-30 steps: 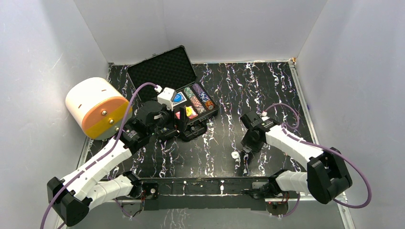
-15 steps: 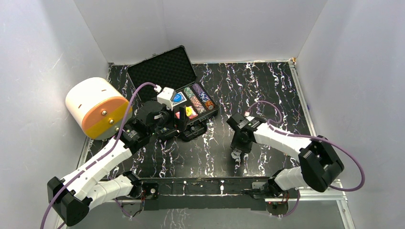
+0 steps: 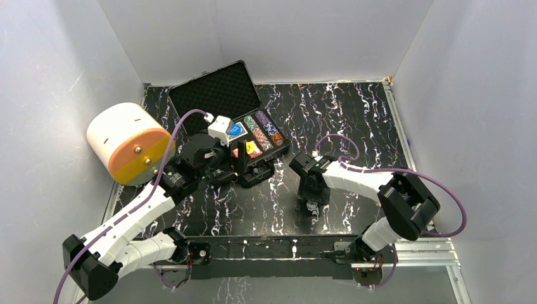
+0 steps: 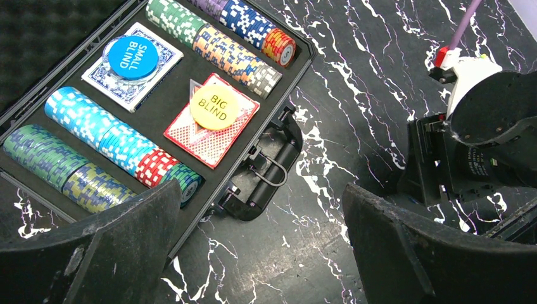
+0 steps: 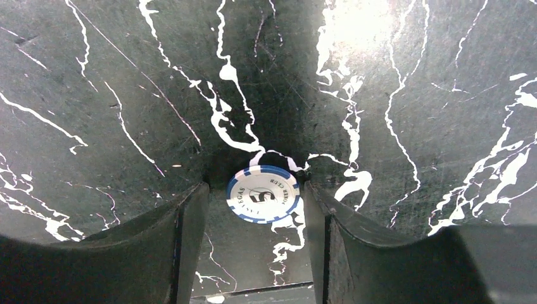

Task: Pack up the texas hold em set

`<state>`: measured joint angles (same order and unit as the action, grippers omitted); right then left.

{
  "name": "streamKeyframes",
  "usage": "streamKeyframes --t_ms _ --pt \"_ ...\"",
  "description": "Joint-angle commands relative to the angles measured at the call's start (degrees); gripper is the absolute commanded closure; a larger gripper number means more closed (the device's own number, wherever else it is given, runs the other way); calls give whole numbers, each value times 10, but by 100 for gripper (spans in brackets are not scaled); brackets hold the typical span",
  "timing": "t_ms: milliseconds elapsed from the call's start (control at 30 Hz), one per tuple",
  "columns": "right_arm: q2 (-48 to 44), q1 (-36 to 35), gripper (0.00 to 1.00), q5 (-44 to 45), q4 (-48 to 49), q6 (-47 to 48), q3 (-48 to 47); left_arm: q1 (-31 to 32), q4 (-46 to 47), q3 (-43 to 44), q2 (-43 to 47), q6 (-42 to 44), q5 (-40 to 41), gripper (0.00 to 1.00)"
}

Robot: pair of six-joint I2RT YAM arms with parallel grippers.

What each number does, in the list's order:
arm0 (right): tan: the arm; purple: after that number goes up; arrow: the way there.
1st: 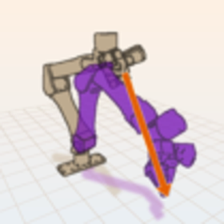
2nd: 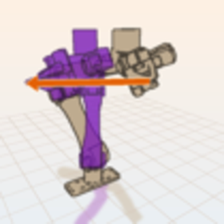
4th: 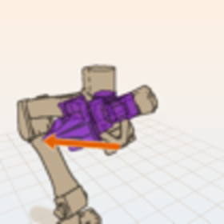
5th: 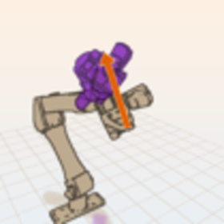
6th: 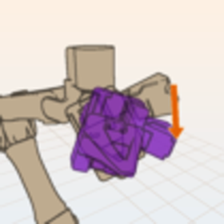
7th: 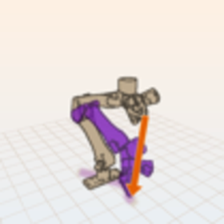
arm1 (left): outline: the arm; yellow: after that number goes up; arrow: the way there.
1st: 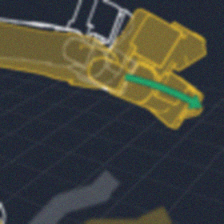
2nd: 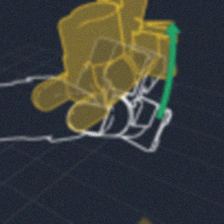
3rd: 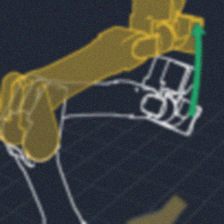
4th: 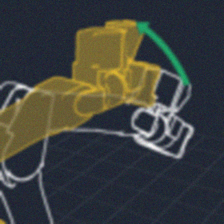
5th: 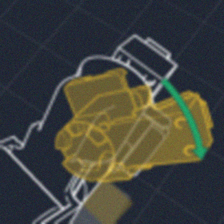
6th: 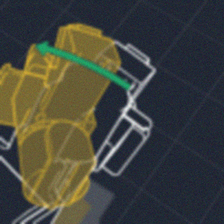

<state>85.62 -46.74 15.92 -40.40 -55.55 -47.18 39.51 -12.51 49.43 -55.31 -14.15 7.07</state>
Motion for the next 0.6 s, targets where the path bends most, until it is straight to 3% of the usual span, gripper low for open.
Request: streamKeyframes --t_ms 0,233,567 --pt "30 -9 35 10 -26 20 -21 0 -1 14 3 0 9 2" --pt "37 -10 48 -16 -8 12 2 0 -3 14 6 -1 10 2" --pt "14 -10 38 -5 -33 -3 7 0 -2 14 4 -1 9 2"
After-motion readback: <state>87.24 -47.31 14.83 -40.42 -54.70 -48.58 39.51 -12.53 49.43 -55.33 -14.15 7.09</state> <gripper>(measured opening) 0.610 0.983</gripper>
